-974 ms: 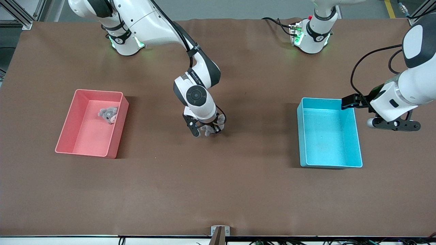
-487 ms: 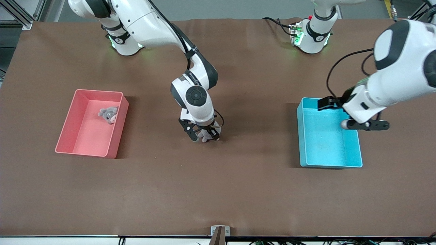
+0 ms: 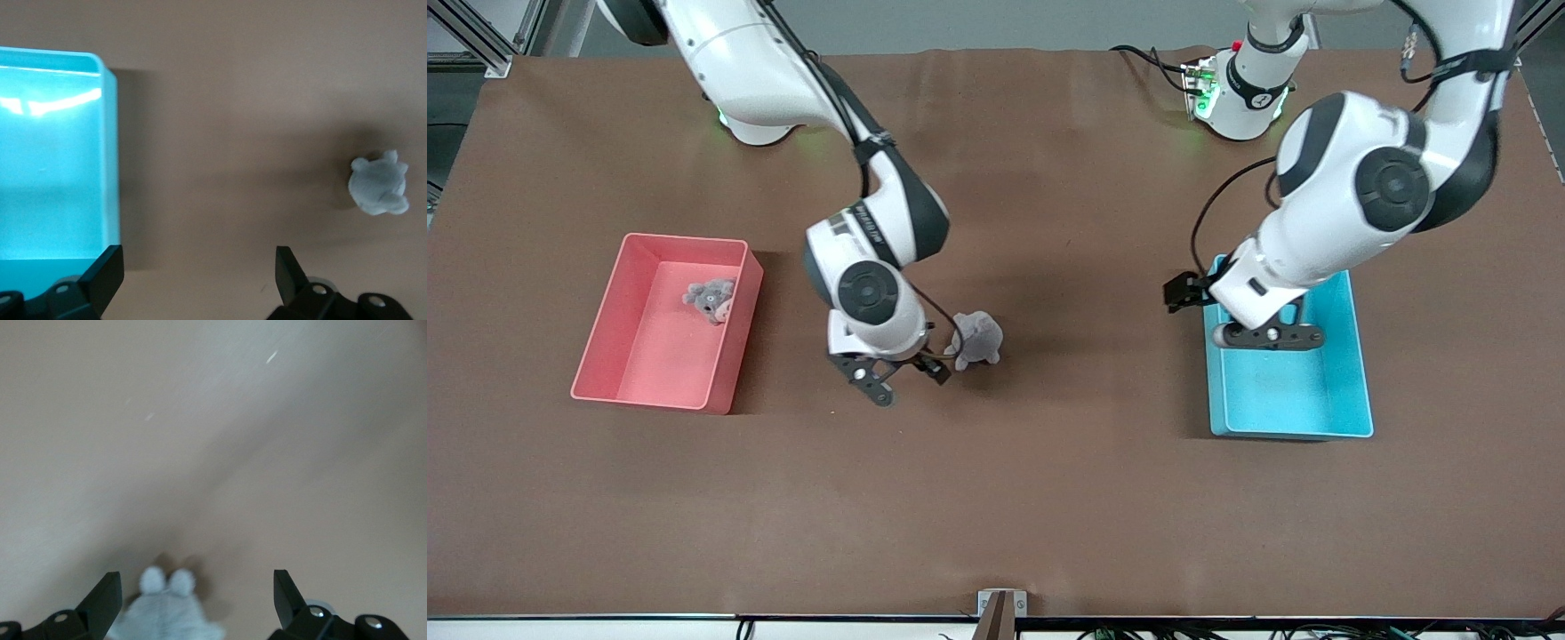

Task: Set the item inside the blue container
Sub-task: 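Grasp the toy with the left gripper while the right gripper returns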

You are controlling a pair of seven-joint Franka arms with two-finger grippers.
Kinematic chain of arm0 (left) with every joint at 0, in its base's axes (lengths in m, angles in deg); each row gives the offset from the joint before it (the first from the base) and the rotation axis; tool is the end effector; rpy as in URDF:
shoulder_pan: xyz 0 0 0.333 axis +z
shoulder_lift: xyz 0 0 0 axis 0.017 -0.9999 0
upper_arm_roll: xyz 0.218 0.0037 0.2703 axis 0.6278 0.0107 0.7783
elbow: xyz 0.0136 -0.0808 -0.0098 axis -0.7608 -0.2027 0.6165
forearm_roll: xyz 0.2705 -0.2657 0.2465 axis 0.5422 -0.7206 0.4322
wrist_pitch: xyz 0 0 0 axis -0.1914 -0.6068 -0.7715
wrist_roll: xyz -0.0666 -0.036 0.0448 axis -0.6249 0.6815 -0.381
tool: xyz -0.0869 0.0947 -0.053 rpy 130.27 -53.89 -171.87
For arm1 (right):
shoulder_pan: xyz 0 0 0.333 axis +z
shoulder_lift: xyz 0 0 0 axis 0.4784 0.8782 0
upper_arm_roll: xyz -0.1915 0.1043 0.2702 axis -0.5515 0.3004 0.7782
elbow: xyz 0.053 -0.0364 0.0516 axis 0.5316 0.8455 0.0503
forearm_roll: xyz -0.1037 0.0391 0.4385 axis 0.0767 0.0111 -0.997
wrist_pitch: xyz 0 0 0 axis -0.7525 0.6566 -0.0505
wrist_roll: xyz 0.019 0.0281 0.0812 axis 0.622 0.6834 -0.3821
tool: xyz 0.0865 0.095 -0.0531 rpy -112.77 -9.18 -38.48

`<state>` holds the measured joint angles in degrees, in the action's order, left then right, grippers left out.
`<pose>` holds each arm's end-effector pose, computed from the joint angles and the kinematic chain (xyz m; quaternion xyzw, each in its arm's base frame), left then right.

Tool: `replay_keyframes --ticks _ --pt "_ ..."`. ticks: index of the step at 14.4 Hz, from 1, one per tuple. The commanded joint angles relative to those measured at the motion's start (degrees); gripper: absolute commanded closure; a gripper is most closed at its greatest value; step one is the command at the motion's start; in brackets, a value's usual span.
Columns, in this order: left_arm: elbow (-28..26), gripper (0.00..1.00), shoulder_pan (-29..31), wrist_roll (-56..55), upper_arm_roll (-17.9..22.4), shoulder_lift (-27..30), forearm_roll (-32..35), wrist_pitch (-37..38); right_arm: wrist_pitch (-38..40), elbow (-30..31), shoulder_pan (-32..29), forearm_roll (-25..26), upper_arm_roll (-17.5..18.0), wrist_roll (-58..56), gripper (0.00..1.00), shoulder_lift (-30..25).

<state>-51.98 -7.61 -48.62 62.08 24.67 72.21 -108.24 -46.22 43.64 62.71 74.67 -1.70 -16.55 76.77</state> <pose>0.6351 -0.2751 0.4114 0.9966 0.0038 -0.0266 0.0782 0.6808 0.3889 0.2826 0.9371 -0.3442 -0.0508 0.0283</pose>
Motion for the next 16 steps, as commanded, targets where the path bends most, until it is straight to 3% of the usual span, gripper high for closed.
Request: replay_keyframes --ticks 1,5,8,11,14,16 --pt "0.75 0.0 -4.08 -6.93 0.02 -3.78 -0.49 -5.36 4.09 4.58 -6.96 0.14 1.46 -7.74 0.0 -6.81" --pt "2.42 0.0 -11.63 -21.25 0.02 -8.43 0.13 -12.57 3.92 14.68 -14.43 0.14 1.28 -20.84 0.0 -14.99" --pt "4.35 0.0 -17.09 -26.11 0.28 -12.56 4.06 -13.2 2.69 22.51 -19.09 0.23 1.28 -29.0 0.0 -19.83" --pt "6.81 0.0 -20.52 -31.2 0.11 -17.13 10.22 -13.64 -2.04 31.03 -24.54 0.23 1.28 -37.79 0.0 -24.14" --pt "8.04 0.0 -23.33 -33.75 0.46 -21.0 11.55 -15.21 -10.55 41.3 -29.72 0.23 1.28 -47.11 0.0 -27.92" --pt "9.1 0.0 -24.48 -37.18 0.46 -23.03 11.81 -17.41 -12.34 44.14 -34.29 0.05 1.37 -53.35 0.0 -28.19"
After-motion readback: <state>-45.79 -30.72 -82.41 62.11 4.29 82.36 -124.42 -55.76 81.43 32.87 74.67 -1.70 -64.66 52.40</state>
